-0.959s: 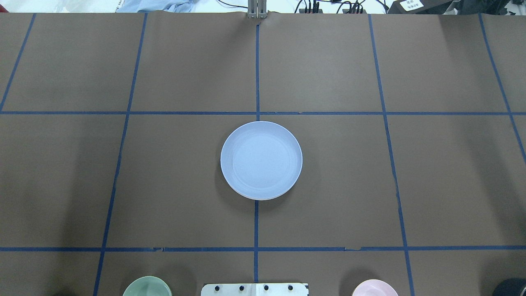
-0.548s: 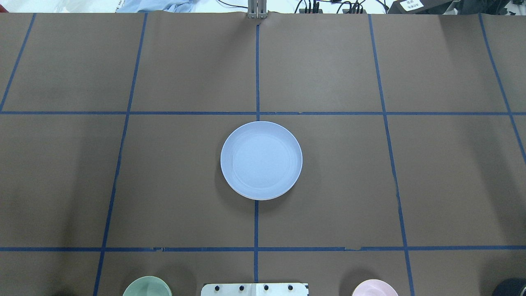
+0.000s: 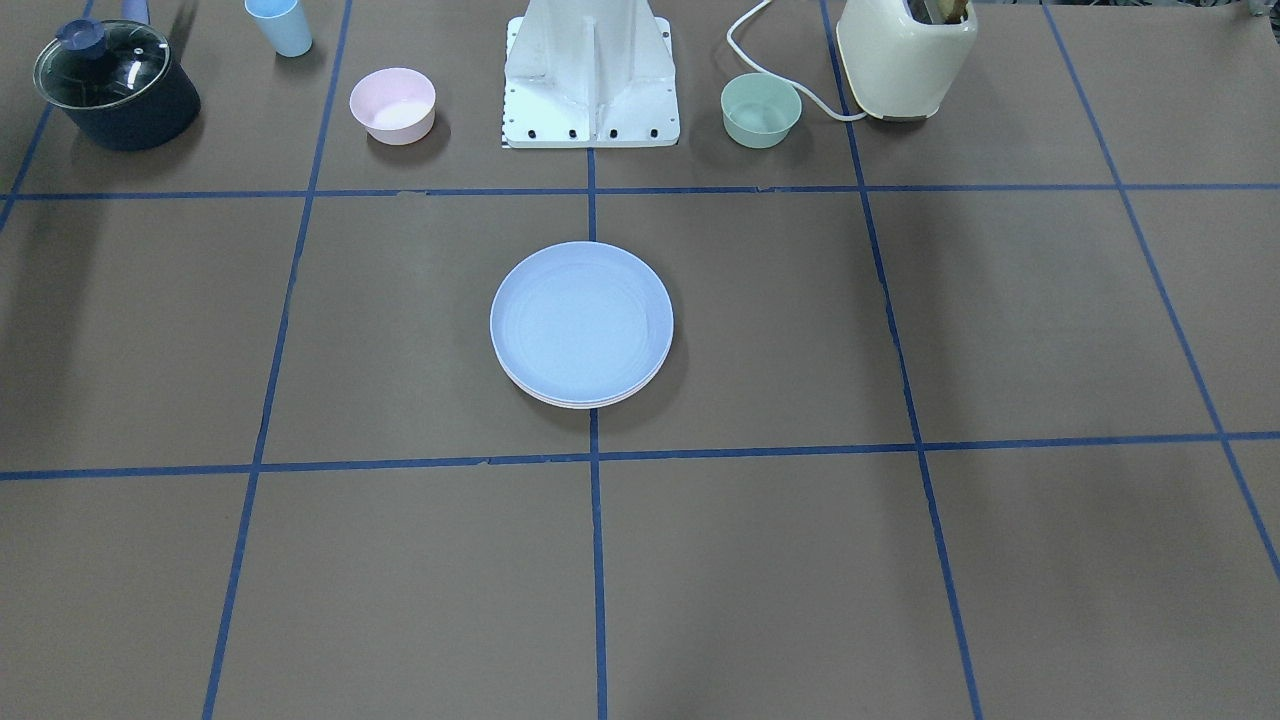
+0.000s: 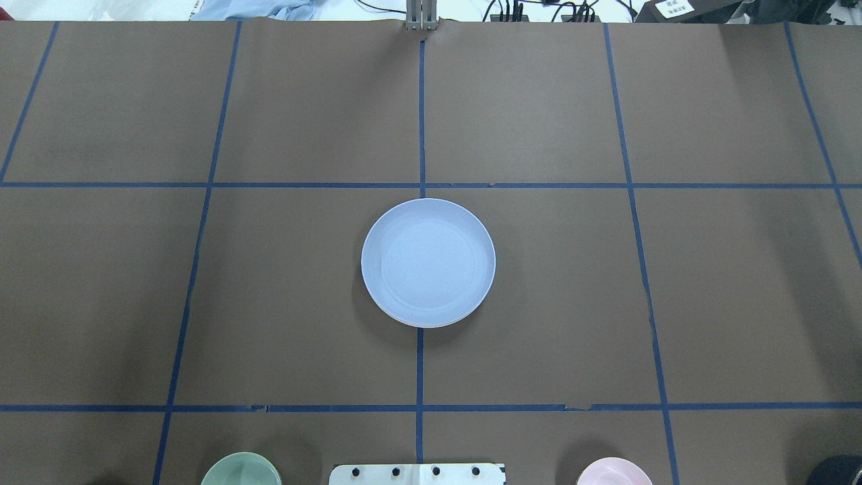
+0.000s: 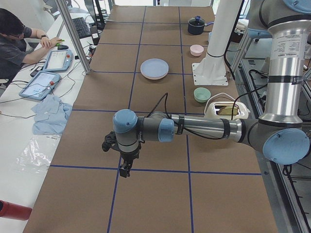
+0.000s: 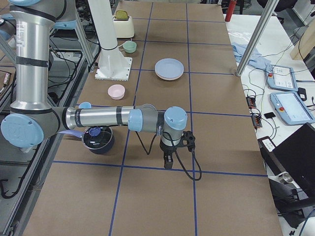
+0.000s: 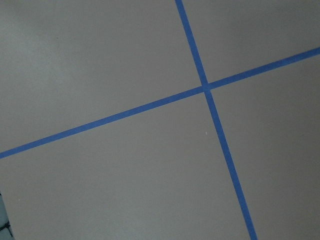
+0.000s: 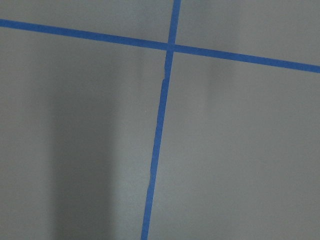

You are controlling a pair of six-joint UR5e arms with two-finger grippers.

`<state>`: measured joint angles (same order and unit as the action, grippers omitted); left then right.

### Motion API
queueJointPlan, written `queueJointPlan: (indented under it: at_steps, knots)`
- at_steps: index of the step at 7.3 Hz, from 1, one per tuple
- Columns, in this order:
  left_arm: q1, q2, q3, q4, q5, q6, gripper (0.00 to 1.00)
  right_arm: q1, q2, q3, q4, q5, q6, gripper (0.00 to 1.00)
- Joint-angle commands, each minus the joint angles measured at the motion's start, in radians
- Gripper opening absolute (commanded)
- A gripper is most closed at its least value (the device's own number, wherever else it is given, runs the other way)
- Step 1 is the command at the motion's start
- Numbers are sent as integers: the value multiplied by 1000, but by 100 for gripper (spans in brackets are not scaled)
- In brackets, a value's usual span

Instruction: Stack three plates with pink and blue

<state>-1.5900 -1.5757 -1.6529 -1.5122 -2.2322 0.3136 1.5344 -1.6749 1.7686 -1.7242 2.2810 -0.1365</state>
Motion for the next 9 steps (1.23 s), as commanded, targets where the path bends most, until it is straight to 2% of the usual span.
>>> queueJointPlan:
  at_steps: [1, 6, 8, 9]
  knots:
    - [-5, 6, 4, 12, 3, 5, 100, 0, -2, 0, 0, 0, 0, 100]
    - [-2, 14, 4, -13, 11, 10, 100, 0, 0, 3, 0, 3, 0, 100]
    - [-2, 51, -8, -19, -16, 9, 100, 0, 1, 3, 0, 6, 0, 100]
    - [-2, 52, -7, -19, -87, 1, 100, 0, 3, 3, 0, 6, 0, 100]
